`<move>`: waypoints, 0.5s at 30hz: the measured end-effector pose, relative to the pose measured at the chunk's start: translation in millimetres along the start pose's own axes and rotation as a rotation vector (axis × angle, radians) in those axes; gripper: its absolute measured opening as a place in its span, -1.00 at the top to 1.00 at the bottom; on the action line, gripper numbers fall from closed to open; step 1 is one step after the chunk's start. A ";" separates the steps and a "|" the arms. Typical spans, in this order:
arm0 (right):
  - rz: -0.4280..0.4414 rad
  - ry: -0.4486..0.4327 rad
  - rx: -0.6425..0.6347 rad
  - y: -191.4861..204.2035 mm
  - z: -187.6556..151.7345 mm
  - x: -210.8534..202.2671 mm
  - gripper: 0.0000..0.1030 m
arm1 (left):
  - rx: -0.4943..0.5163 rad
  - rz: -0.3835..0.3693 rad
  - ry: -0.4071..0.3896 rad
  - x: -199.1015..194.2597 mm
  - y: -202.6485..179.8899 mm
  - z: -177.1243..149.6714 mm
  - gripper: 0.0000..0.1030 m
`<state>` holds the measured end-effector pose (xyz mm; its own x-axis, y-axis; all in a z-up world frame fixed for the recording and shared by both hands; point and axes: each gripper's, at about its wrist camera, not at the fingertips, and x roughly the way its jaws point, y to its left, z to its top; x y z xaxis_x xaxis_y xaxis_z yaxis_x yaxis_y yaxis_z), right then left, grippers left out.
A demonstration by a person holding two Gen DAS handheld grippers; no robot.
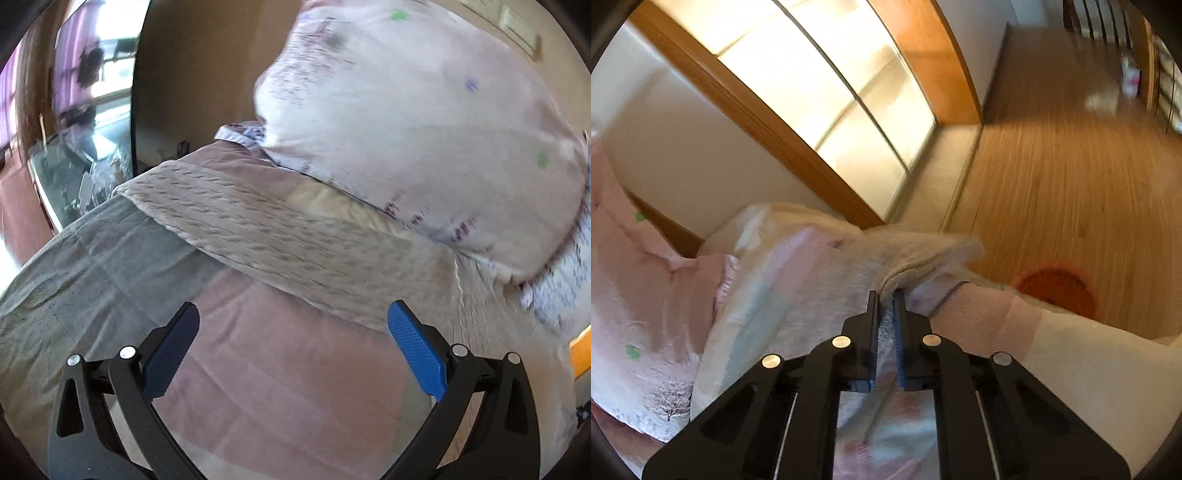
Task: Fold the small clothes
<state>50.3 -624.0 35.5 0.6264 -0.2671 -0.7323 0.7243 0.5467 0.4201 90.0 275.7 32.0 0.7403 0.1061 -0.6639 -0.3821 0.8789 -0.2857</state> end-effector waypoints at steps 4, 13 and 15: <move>0.274 -0.070 -0.281 117.8 -56.6 -58.4 0.86 | -0.125 -0.046 -0.010 4.9 27.2 13.5 -0.96; 0.816 0.404 -0.980 335.1 -356.8 -138.9 0.22 | -0.345 -0.056 0.003 31.7 63.6 35.9 -0.82; 0.852 0.445 -0.976 330.2 -377.2 -145.7 0.00 | -0.388 -0.046 0.002 37.2 76.0 39.7 -0.65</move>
<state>89.5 -105.2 78.8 0.4926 0.6045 -0.6261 -0.4469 0.7930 0.4141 110.5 364.9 13.1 0.7606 0.0691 -0.6455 -0.5293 0.6416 -0.5551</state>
